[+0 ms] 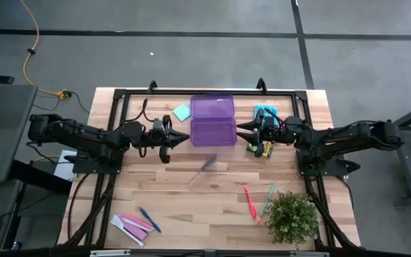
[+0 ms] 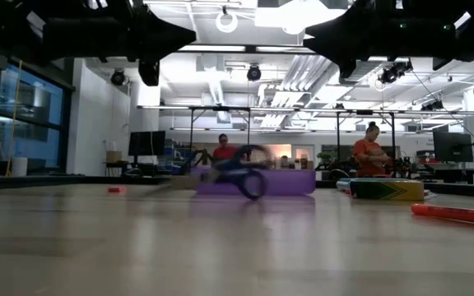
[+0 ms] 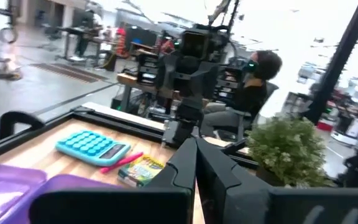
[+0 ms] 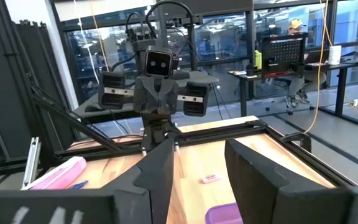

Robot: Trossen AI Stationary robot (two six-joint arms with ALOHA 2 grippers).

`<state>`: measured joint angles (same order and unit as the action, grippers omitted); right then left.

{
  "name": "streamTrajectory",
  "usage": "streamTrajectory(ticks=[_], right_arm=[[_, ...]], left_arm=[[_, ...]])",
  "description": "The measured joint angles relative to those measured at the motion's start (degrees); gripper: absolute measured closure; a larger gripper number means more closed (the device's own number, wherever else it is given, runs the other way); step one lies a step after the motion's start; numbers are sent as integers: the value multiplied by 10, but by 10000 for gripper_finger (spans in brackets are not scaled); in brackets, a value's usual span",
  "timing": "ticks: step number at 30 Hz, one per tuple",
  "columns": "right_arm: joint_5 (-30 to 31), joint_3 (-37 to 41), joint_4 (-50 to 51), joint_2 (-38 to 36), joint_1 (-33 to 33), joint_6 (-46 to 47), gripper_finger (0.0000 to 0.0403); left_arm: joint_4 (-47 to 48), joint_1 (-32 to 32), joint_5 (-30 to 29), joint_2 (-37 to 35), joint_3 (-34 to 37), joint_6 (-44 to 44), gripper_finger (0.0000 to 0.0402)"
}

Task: Pack school essentials
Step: Put the blue scissors into the violet supply box

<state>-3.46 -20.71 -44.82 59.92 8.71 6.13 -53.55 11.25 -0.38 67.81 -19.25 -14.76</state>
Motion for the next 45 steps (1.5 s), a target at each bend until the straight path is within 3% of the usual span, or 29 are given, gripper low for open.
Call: streamTrajectory(ticks=[4,19,35,40,45], right_arm=[[0,0,0,0,0,-1,265],[0,0,1,0,-1,4,265],[0,-3,4,0,-11,34,265],[0,-70,117,2,-80,-14,265],[82,-184,389,27,-156,3,265]], left_arm=[[20,0,-24,3,0,4,400],[22,0,-18,3,0,15,401],[41,0,43,-14,-1,57,401],[72,-1,51,-60,-1,65,401],[125,-1,47,-91,-1,70,400]])
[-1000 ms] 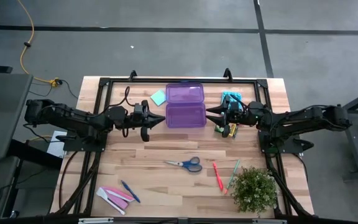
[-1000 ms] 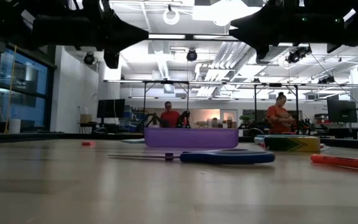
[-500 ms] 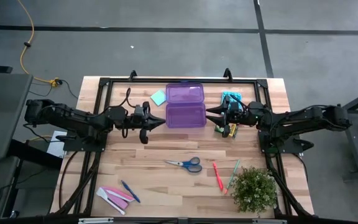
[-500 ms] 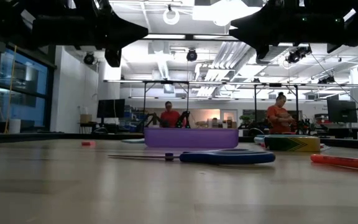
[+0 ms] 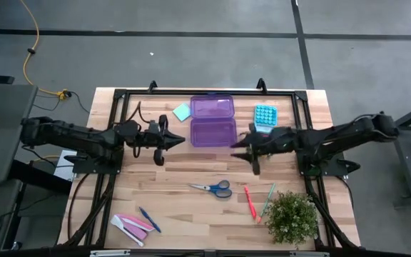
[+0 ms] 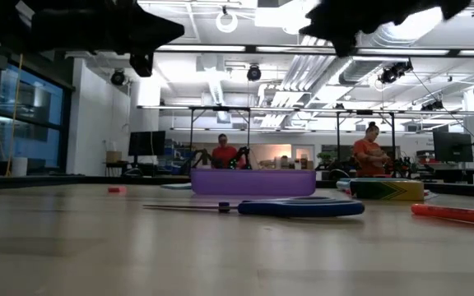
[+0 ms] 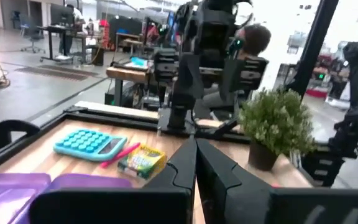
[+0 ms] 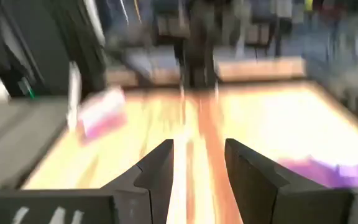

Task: Pack school essentials
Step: Put the blue scissors into the violet supply box

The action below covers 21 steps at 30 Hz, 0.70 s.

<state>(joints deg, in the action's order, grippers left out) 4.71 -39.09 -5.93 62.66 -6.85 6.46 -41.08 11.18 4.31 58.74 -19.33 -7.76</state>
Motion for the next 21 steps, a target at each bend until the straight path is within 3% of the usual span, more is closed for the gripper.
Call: streamTrajectory(ticks=[3,7,16,21], right_arm=[[29,-59,151,33,-35,82,265],[29,-116,254,94,-74,205,261],[-26,-181,289,269,-97,352,192],[-21,-209,301,351,-96,383,183]], left_arm=[[14,0,-10,-5,0,9,401],[12,0,-24,-5,0,9,400],[12,0,-26,-5,0,9,400],[13,0,-26,-5,0,9,400]])
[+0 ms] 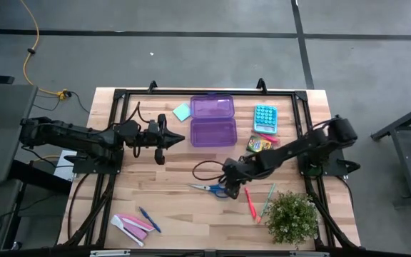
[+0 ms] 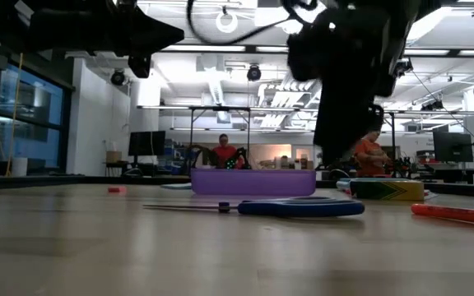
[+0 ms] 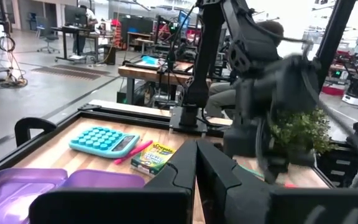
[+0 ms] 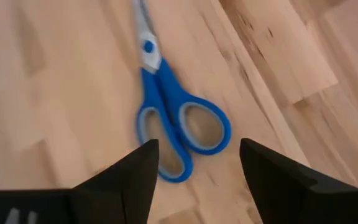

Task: Pack school essentials
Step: Put the blue scissors into the violet supply box

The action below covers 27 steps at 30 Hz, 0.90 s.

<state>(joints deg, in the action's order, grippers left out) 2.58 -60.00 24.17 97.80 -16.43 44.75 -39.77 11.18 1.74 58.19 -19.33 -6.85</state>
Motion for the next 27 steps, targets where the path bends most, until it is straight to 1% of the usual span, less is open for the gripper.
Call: streamTrajectory(ticks=[4,9,17,23,27], right_arm=[[6,-20,26,46,7,14,183],[9,-23,18,73,19,15,183],[5,-21,6,76,15,44,183],[40,-16,4,76,13,56,183],[38,-15,5,85,13,57,183]], left_arm=[[0,0,0,0,0,0,400],[1,0,0,0,0,0,400],[1,0,0,0,0,0,400],[1,0,0,0,0,0,400],[1,0,0,0,0,0,401]])
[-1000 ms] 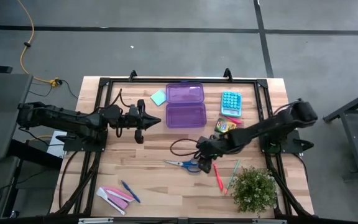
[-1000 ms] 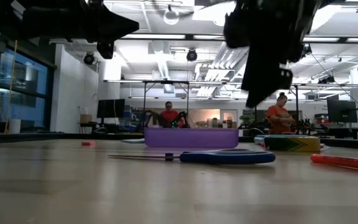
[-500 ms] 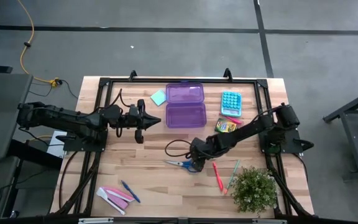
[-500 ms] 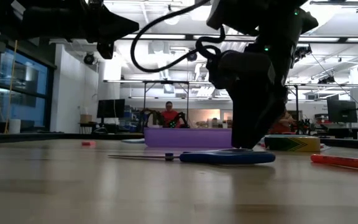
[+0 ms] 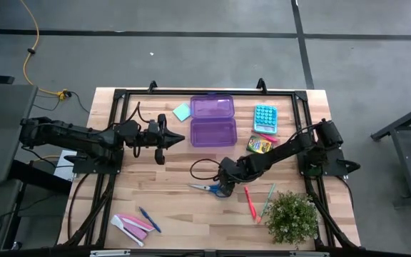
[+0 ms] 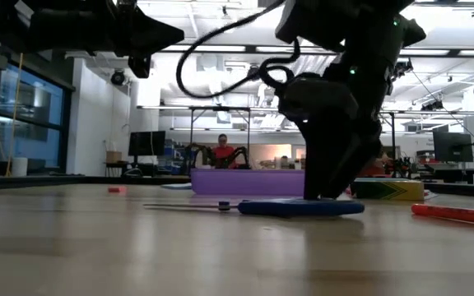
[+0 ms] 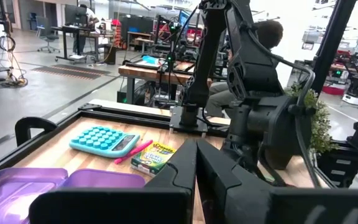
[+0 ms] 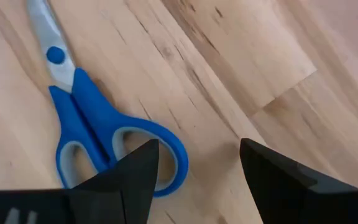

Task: Pack school essentials
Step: Put the blue scissors into the violet supply box

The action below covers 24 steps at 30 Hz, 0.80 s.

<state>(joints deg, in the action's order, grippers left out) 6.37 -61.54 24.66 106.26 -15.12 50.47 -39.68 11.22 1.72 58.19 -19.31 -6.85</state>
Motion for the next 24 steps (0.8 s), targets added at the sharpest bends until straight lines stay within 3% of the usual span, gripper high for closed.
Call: streamTrajectory(ticks=[15,24], right_arm=[[13,-1,-1,21,-11,-20,190],[83,1,4,24,-33,-29,297]], left_arm=[[0,0,0,0,0,0,401],[0,0,0,0,0,0,401]])
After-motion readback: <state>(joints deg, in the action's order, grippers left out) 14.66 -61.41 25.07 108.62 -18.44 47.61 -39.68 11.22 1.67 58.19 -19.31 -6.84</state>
